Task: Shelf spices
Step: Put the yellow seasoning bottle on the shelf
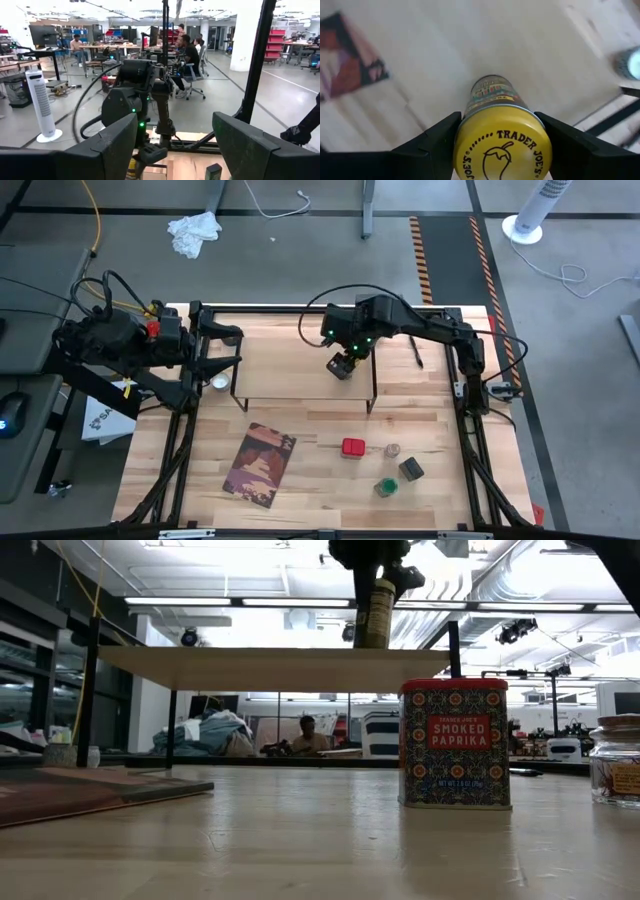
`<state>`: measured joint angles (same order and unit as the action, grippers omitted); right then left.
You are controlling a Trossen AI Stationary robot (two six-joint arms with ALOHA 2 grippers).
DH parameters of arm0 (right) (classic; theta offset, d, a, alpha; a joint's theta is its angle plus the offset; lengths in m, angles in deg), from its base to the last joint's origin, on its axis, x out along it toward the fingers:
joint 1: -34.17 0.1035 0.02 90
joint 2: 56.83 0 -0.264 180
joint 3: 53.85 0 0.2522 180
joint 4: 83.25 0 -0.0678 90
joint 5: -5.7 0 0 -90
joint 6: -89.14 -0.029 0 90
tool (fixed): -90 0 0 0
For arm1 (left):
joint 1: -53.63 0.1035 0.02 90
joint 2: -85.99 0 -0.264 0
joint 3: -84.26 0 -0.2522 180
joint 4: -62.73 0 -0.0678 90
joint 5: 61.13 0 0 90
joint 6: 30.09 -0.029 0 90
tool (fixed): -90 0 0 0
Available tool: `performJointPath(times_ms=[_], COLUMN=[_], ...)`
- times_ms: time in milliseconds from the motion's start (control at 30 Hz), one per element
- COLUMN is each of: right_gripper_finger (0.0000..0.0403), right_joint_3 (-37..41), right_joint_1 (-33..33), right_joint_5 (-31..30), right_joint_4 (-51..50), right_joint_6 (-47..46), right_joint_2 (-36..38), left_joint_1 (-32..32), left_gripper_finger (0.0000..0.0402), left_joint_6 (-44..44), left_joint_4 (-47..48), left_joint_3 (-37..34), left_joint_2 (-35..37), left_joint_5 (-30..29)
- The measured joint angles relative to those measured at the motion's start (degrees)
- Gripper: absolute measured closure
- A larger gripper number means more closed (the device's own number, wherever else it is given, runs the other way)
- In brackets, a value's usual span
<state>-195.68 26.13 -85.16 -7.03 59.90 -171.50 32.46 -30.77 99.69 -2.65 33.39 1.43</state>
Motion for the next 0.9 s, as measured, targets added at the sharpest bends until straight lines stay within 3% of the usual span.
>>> performJointPath(times_ms=[100,300,500,633,733,900], right_gripper_finger=[0.0160,0.0159,0.0158,0.0158,0.0158,0.0158], right_joint_3=[0.0,0.0,-0.2,-0.2,0.6,3.3], right_joint_1=[0.7,1.3,0.4,0.4,0.8,1.1], right_joint_5=[2.0,-3.5,-3.8,0.8,0.8,-3.0], right_joint_4=[0.0,0.0,0.0,0.0,-0.1,0.0], right_joint_6=[2.8,3.6,6.0,6.3,7.0,7.1], right_joint_2=[0.0,0.9,1.7,1.7,1.7,1.7], left_joint_1=[0.0,0.0,0.0,0.0,0.0,0.0], left_gripper_finger=[0.0145,0.0145,0.0145,0.0145,0.0145,0.0145], left_joint_6=[0.0,0.9,1.0,1.7,2.7,2.6], left_joint_4=[0.6,2.7,2.7,2.7,2.8,2.8], left_joint_3=[0.0,0.0,0.0,0.0,0.0,0.0], left_joint_2=[0.0,0.0,0.0,0.0,0.0,0.0], left_joint_5=[0.2,0.1,0.1,-0.1,-0.1,-0.1])
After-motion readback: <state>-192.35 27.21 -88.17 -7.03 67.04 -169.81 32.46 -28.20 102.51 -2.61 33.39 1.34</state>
